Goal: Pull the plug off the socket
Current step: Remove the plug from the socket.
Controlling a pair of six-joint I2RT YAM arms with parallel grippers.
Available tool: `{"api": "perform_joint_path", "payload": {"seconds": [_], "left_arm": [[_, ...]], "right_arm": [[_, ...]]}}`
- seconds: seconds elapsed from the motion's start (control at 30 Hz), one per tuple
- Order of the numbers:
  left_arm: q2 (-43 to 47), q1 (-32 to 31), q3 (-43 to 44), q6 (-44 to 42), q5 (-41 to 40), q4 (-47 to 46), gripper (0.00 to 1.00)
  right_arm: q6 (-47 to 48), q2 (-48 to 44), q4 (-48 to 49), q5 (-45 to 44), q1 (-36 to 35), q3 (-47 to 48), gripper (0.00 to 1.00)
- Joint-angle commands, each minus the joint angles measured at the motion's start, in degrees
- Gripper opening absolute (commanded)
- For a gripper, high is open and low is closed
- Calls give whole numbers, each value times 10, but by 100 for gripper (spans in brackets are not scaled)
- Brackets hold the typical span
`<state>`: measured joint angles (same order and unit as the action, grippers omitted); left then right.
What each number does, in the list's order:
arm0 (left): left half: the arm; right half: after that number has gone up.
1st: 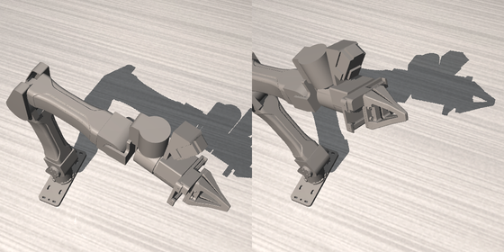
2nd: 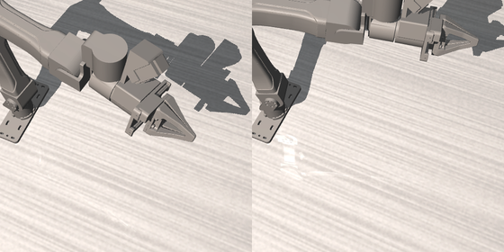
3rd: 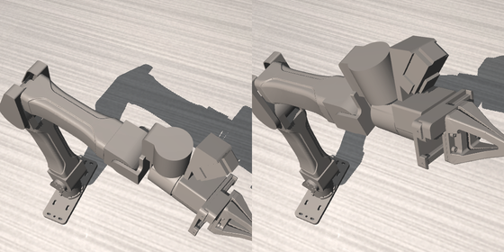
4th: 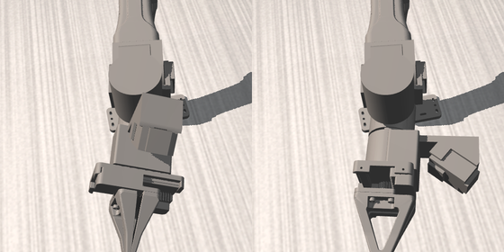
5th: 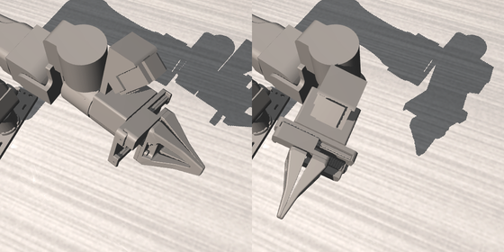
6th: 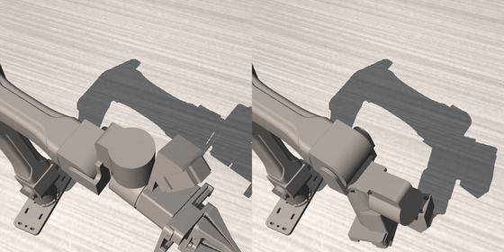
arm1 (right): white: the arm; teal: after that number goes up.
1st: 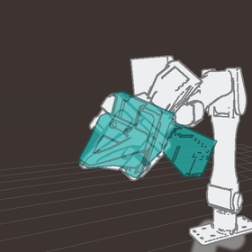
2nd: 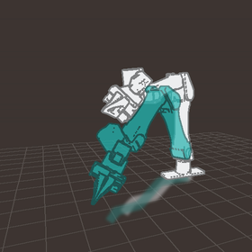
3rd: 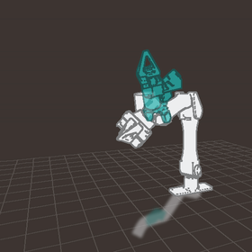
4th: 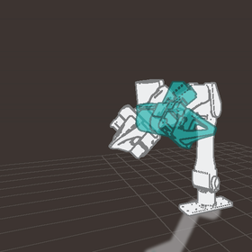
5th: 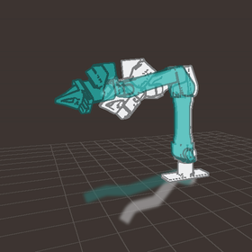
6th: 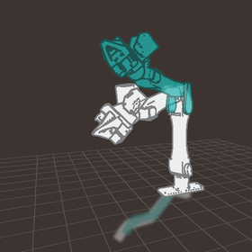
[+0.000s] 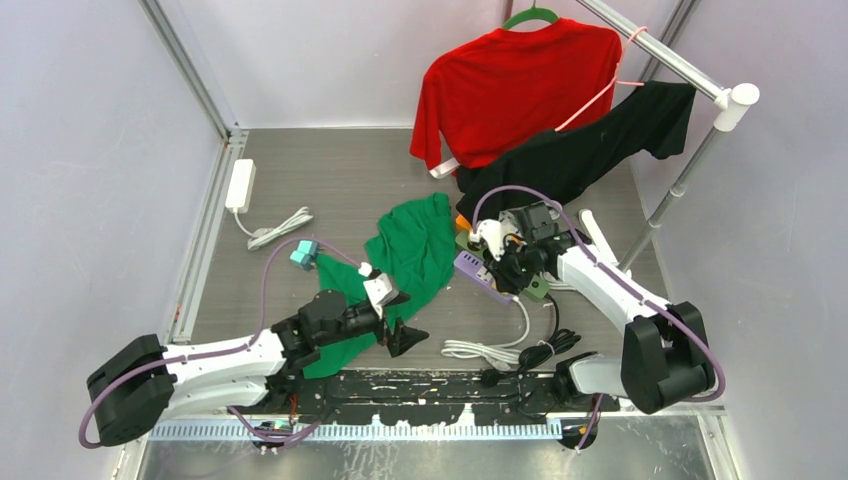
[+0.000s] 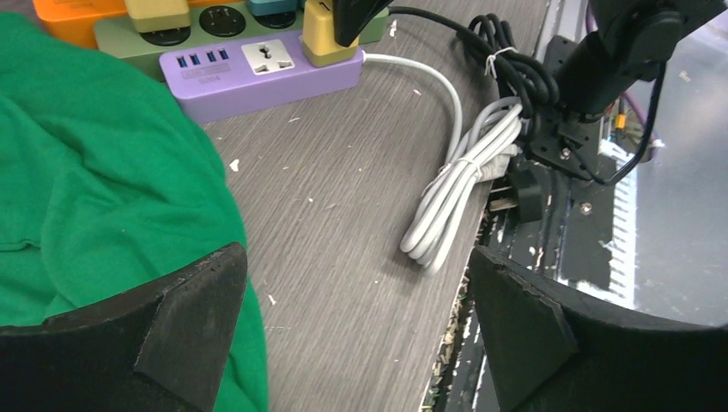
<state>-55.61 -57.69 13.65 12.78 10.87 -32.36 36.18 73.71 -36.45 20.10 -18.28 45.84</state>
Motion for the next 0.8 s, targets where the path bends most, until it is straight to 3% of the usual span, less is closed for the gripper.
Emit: {"api": "perform_joint_path", "payload": {"seconds": [0.0, 0.17, 0.4, 0.77], "left_arm": [[10, -2, -10, -46, -15, -50, 100], [5, -2, -34, -100, 28, -108, 100], [-32, -2, -23, -156, 95, -115, 99], [-251, -16, 22, -141, 50, -249, 88]], "right_arm": [[37, 14, -9, 0, -21, 18, 30], [153, -12, -69, 60, -33, 7, 16], [373, -42, -158, 118, -55, -27, 15], [345, -23, -117, 118, -141, -27, 16]]}}
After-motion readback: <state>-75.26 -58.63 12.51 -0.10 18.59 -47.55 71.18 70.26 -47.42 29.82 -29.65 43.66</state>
